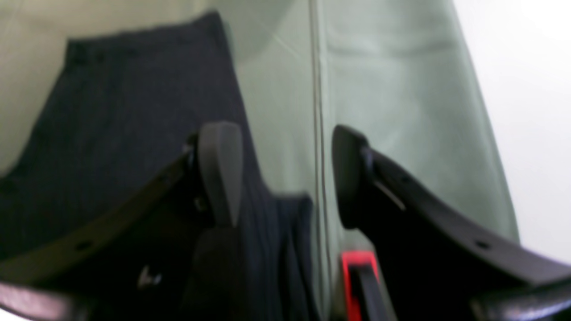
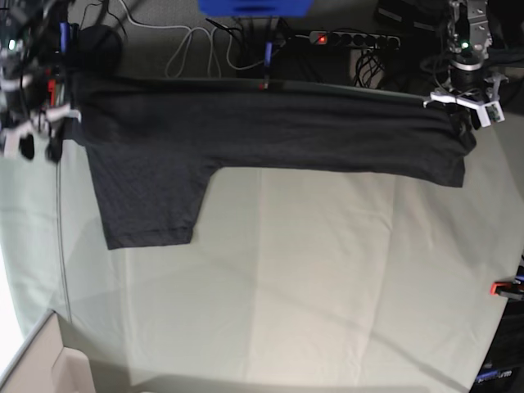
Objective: Layout the t-shirt on the table in an organized manner, then fold the t-shirt properly
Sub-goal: 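Move the right gripper down to the sleeve and grasp it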
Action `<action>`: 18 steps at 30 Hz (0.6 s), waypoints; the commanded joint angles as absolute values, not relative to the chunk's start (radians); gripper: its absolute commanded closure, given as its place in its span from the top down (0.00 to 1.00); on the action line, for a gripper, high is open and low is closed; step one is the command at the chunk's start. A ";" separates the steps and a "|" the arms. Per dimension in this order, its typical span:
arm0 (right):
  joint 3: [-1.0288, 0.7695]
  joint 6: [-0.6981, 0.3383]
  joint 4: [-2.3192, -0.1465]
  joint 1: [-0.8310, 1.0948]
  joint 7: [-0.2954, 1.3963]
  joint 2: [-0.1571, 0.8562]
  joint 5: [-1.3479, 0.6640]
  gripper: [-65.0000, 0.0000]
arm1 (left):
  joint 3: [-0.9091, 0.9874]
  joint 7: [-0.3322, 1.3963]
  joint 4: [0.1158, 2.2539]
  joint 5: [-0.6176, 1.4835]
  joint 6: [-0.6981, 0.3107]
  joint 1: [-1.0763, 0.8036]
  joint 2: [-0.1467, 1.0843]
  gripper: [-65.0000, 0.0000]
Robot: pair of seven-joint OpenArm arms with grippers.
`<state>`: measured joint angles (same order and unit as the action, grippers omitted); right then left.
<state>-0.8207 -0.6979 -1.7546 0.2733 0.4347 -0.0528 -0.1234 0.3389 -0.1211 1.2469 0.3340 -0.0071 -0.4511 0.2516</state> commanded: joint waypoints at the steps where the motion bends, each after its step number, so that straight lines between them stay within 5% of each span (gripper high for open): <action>1: -0.822 -0.698 -1.756 0.226 0.429 -0.044 -0.124 0.50 | 0.343 -0.148 1.260 0.332 -0.004 -0.455 0.263 0.36; 9: -0.759 -0.698 -1.403 -0.153 0.481 -0.038 0.295 0.51 | 0.346 -0.148 1.260 0.340 0.002 -0.455 0.263 0.37; 18: -0.753 -0.698 -0.963 -0.380 0.354 0.090 0.369 0.51 | 0.346 -0.147 1.259 0.340 0.002 -0.456 0.263 0.37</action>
